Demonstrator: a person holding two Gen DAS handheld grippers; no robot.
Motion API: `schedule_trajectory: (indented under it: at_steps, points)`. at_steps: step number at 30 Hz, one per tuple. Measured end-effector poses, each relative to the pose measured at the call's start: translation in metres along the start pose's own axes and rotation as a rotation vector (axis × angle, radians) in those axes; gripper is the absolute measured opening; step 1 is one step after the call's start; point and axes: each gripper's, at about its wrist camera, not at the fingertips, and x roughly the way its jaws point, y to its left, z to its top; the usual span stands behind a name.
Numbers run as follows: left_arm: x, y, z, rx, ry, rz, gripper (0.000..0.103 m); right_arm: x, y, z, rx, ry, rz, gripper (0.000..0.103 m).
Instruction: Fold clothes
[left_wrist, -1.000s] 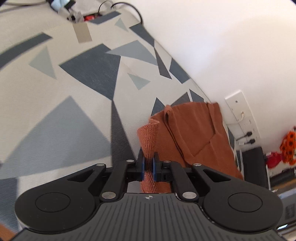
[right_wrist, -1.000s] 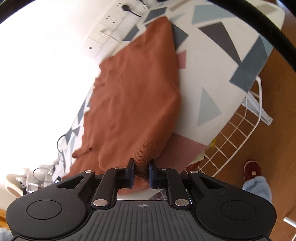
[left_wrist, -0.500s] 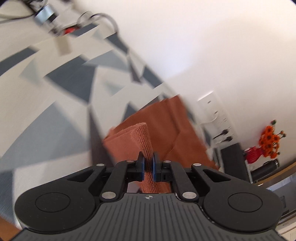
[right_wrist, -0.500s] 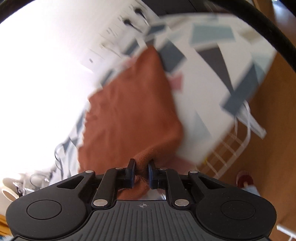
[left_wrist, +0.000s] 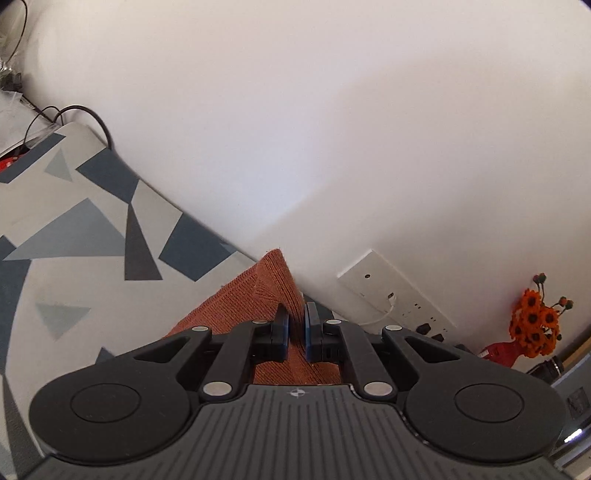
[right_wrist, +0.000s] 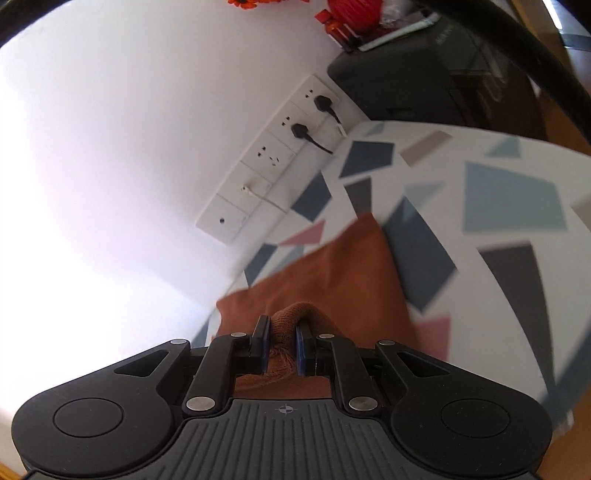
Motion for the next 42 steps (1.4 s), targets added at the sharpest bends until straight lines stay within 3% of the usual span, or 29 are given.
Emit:
schedule_trajectory:
  at_steps: [9,15,19,21,22,24,25,26,27,31,34,36,38,42]
  points:
    - [0.11,-0.025,0.01,-0.009,0.031,0.06,0.008,0.081,-0.022,0.062,0.027,0.056,-0.008,0.012]
    - [0.181,-0.035,0.004,-0.008,0.059,0.089,0.008,0.137,-0.062,0.092,0.124,0.102,-0.026,0.012]
    - [0.234,-0.021,-0.013,-0.004,0.125,0.172,0.01,0.171,-0.092,0.1,0.198,0.112,-0.028,0.014]
    - [0.257,-0.009,-0.023,0.018,0.201,0.24,0.011,0.186,-0.107,0.101,0.248,0.116,-0.025,0.021]
    - [0.257,-0.008,-0.025,0.043,0.187,0.23,0.017,0.193,-0.115,0.102,0.273,0.118,-0.023,0.022]
    - [0.252,-0.014,-0.023,0.104,0.198,0.24,0.025,0.191,-0.116,0.105,0.296,0.099,0.013,0.043]
    - [0.247,-0.017,-0.02,0.127,0.2,0.242,0.037,0.185,-0.111,0.107,0.275,0.067,0.009,0.052]
    - [0.238,-0.022,-0.017,0.162,0.181,0.229,0.043,0.176,-0.104,0.109,0.226,0.018,-0.008,0.07]
    - [0.228,-0.027,-0.013,0.21,0.156,0.215,0.053,0.168,-0.094,0.11,0.156,-0.024,-0.03,0.076]
    - [0.193,-0.048,-0.005,0.41,0.119,0.166,0.064,0.16,-0.05,0.102,-0.201,0.002,-0.099,0.081]
    - [0.192,-0.057,-0.023,0.574,0.24,0.123,0.065,0.182,-0.028,0.08,-0.444,0.112,-0.168,0.083]
    - [0.196,-0.063,-0.038,0.696,0.321,0.11,0.065,0.205,-0.024,0.067,-0.534,0.171,-0.242,0.079]
    - [0.208,-0.065,-0.057,0.794,0.339,0.162,0.065,0.226,-0.026,0.066,-0.556,0.179,-0.287,0.077]
    - [0.207,-0.049,-0.052,0.761,0.355,0.2,0.065,0.254,-0.038,0.08,-0.465,0.111,-0.324,0.075]
